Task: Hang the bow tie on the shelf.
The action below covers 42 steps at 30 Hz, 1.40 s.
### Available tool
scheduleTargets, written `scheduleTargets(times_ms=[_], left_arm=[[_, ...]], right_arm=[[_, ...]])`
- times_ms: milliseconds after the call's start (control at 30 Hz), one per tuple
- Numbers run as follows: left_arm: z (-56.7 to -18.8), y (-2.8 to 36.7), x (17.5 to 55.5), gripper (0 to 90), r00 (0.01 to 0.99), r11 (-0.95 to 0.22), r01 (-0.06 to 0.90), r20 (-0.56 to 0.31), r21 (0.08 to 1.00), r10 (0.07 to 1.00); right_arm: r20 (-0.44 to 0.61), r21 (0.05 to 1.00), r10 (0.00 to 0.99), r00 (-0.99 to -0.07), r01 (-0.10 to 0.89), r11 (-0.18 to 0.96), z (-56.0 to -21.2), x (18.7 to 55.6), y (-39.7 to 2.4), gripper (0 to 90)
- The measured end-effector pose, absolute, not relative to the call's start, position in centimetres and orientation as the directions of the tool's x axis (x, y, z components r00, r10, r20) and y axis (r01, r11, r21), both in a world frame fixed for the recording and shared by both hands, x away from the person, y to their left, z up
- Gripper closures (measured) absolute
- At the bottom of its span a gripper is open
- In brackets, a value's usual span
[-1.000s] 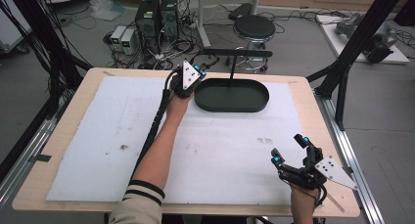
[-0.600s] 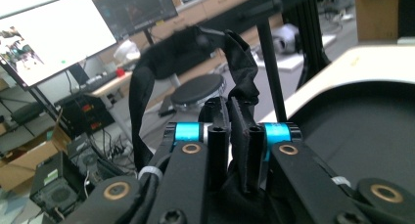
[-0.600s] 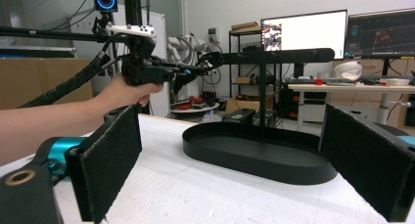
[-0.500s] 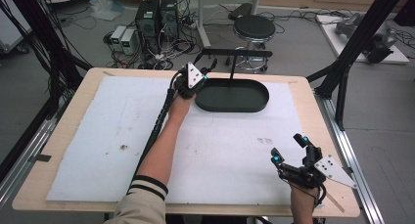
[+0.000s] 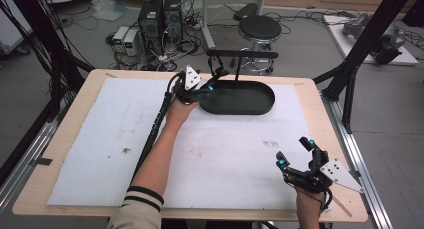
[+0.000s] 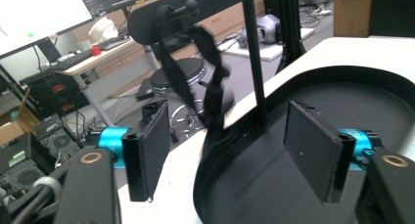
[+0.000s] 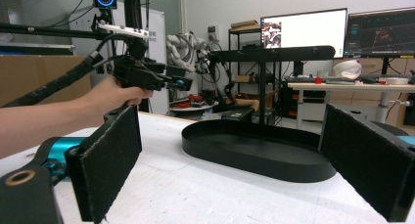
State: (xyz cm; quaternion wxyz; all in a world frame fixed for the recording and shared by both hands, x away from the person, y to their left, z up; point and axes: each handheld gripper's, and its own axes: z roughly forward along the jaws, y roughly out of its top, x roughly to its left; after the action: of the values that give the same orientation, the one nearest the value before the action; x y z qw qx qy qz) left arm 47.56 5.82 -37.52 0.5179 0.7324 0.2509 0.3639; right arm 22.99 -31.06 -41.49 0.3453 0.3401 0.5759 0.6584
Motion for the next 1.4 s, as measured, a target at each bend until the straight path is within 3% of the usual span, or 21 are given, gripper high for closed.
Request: scheduleTargets(times_ms=[67, 100, 133, 533, 1000, 1400], left_arm=[[-37.3, 6.1, 47.3, 31.0, 0.618, -0.349, 0.018, 0.264, 0.937, 0.741], [-37.0, 6.4, 46.8, 22.5, 0.628, -0.332, 0.067, 0.219, 0.941, 0.747], [-37.0, 6.4, 46.8, 19.6, 0.628, -0.332, 0.067, 0.219, 0.941, 0.747], [-33.5, 10.9, 38.7, 5.9, 0.654, -0.231, 0.053, 0.141, 0.972, 0.743], [-32.8, 18.5, 30.1, 5.9, 0.618, -0.118, -0.007, 0.097, 0.993, 0.78], [-36.4, 26.9, 24.0, 1.7, 0.49, -0.105, -0.016, 0.1, 0.994, 0.866]], right_arm=[[0.049, 0.993, 0.847, -0.529, -0.062, -0.097, -41.5, 23.0, -31.1, 7.9], [0.052, 0.993, 0.847, -0.528, -0.059, -0.098, -41.5, 23.0, -31.0, 7.9], [0.048, 0.994, 0.847, -0.53, -0.058, -0.093, -41.5, 23.0, -31.0, 7.9], [0.043, 0.995, 0.844, -0.534, -0.052, -0.083, -41.6, 23.0, -30.9, 7.8], [0.018, 0.997, 0.846, -0.534, -0.054, -0.055, -41.4, 23.0, -30.5, 7.9], [0.0, 0.998, 0.856, -0.518, -0.054, -0.032, -41.4, 23.1, -30.7, 7.8]])
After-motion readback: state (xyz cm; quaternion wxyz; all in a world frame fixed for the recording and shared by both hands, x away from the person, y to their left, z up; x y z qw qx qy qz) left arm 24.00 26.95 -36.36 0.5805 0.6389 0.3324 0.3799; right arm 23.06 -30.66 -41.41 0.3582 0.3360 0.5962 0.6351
